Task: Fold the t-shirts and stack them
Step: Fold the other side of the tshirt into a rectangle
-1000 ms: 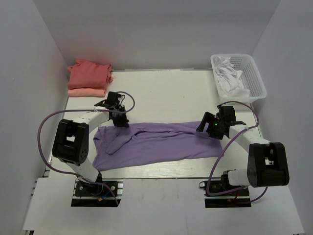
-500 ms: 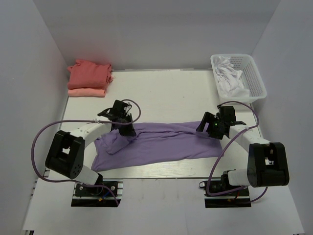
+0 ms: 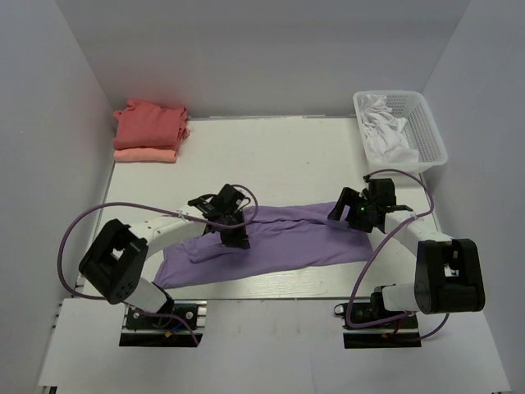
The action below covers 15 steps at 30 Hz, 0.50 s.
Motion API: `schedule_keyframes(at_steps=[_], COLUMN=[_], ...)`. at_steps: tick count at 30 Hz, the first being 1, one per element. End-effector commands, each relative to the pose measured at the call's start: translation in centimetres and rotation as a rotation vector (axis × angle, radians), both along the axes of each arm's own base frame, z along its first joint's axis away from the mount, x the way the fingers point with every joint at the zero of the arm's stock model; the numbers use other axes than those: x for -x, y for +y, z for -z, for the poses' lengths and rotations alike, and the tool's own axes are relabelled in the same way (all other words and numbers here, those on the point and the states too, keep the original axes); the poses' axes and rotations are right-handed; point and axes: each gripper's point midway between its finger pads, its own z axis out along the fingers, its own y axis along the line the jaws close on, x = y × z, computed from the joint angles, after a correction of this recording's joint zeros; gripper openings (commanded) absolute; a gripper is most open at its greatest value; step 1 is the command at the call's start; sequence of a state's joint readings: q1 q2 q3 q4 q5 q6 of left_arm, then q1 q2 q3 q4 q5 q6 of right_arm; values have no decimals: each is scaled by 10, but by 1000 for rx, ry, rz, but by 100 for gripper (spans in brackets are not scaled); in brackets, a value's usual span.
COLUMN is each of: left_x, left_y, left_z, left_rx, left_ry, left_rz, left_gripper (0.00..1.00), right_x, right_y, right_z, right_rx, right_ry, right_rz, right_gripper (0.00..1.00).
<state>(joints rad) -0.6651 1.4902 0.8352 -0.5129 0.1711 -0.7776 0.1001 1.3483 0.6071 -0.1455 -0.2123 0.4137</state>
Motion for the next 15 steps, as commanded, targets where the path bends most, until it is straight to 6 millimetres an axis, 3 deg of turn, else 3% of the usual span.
schedule_keyframes(at_steps=[1, 6, 11, 12, 15], left_x=[4, 21, 9, 7, -3], left_y=[-23, -37, -17, -4, 13], left_z=[-28, -37, -52, -55, -75], left_rx=[36, 12, -152, -206, -200], left_ry=[-29, -36, -93, -110, -174], left_rz=[1, 54, -27, -58, -148], left_gripper=[20, 55, 57, 58, 69], right_x=[11, 11, 11, 12, 12], right_y=[2, 3, 3, 2, 2], right_z=[12, 12, 13, 14, 12], right_rx=[-10, -10, -13, -9, -4], right_ry=[40, 38, 40, 44, 39], right_rz=[-21, -24, -23, -26, -29], right_gripper=[90, 90, 90, 90, 90])
